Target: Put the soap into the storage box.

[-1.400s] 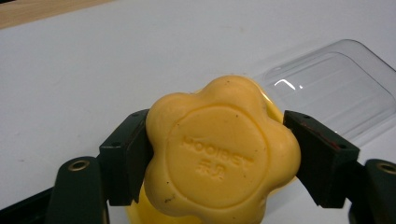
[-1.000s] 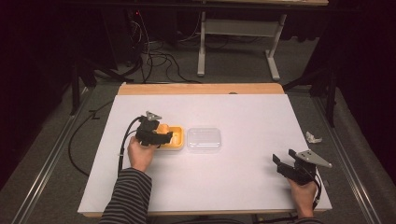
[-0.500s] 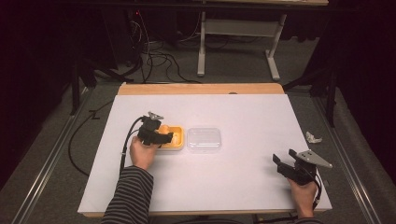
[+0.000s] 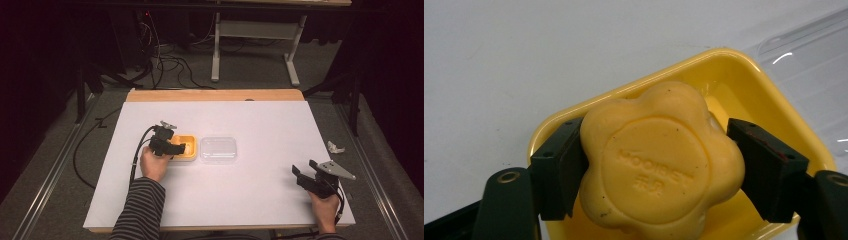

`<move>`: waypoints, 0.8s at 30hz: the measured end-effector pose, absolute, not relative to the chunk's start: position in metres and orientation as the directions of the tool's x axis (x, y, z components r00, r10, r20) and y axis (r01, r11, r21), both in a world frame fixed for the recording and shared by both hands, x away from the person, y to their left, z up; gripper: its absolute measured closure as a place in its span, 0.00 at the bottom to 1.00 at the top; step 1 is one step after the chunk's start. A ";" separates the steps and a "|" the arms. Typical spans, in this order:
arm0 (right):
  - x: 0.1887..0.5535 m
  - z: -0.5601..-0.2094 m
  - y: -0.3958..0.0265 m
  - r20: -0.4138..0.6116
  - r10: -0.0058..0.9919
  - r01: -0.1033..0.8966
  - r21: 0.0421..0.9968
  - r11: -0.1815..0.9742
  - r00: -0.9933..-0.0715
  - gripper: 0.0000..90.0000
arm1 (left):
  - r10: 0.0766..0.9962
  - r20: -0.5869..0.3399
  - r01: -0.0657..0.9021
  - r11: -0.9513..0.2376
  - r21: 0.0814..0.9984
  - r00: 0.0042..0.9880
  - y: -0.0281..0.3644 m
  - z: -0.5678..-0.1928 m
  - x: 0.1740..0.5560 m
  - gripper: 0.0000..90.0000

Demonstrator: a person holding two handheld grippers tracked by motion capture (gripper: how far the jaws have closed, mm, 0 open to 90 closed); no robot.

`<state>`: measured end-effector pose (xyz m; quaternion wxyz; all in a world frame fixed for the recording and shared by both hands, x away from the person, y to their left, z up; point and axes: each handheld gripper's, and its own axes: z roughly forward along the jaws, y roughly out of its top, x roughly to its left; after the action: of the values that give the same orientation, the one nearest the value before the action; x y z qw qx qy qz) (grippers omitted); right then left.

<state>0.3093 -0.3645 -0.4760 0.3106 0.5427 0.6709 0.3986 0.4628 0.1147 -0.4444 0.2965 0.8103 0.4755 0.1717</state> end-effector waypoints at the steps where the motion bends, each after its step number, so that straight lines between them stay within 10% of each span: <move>1: 0.309 -0.476 -0.364 0.017 0.976 0.481 0.872 0.093 -0.219 0.32 | 0.872 -0.005 0.669 -0.371 0.644 0.489 0.115 -0.445 0.463 0.31; 24: 0.309 -0.476 -0.364 0.015 0.976 0.483 0.871 0.093 -0.216 0.32 | 0.862 0.006 0.648 -0.386 0.656 0.507 0.111 -0.447 0.461 0.27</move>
<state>0.3094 -0.3644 -0.4760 0.3105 0.5437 0.6710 0.3971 0.4609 0.1115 -0.4467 0.3029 0.8136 0.4639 0.1762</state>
